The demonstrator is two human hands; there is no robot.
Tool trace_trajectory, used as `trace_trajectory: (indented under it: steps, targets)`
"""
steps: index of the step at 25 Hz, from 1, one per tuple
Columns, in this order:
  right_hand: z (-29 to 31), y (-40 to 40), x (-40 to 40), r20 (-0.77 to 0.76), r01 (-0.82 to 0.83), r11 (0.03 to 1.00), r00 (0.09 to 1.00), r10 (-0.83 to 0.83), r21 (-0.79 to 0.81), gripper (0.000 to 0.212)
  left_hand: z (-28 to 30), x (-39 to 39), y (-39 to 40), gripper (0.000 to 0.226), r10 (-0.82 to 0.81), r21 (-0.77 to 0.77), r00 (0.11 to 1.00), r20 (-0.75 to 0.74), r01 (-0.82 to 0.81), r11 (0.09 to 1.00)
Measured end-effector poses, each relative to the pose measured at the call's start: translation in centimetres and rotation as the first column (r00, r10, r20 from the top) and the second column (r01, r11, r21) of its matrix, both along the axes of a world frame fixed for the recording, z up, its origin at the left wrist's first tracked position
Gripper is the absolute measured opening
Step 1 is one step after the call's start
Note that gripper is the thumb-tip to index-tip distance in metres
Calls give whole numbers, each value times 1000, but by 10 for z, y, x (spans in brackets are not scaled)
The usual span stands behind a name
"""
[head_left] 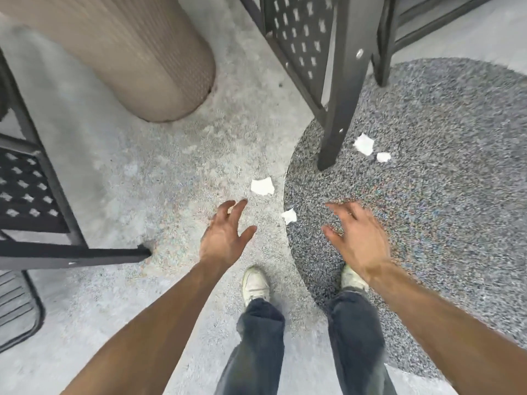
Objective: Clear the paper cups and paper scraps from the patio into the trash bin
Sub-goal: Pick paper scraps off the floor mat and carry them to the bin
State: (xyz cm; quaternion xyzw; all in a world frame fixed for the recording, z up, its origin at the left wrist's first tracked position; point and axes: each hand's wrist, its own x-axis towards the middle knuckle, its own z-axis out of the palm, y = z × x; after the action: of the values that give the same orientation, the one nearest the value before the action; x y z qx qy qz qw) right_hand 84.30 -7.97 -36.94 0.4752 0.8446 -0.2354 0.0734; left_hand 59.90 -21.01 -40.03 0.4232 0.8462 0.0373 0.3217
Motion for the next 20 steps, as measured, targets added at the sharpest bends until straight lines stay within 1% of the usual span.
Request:
trace_trajectory:
  steps: [2,4,7,10,12,15,18,20]
  targets:
    - [-59,3,-2,10,-29,999,1000,29,-33,49,-54,7,7,64,47,-37,999,4,-46,998]
    - [-119,2,-8,19,-77,995,997,79,-60,47,-110,13,12,65,60,-73,998,2,-60,995]
    - [-203,-2,-18,101,-171,983,979,177,-70,48,-184,14,24,65,13,-129,1000,-8,-14,992]
    - [-274,3,-29,107,-197,978,973,203,-72,53,-250,-2,41,66,-48,-166,998,-45,40,985]
    - [-311,10,-38,91,-208,976,973,213,-60,55,-282,-13,56,66,-56,-164,996,-74,43,986]
    - [-355,21,-54,56,-193,976,978,199,-96,48,-322,-25,82,65,-84,-166,989,-118,64,984]
    - [-382,21,-68,46,-224,969,972,230,-102,41,-348,-26,102,64,-204,-191,970,-131,177,965]
    - [-396,19,-70,93,-268,958,956,277,-104,42,-362,-23,112,62,-271,-238,952,-141,234,943]
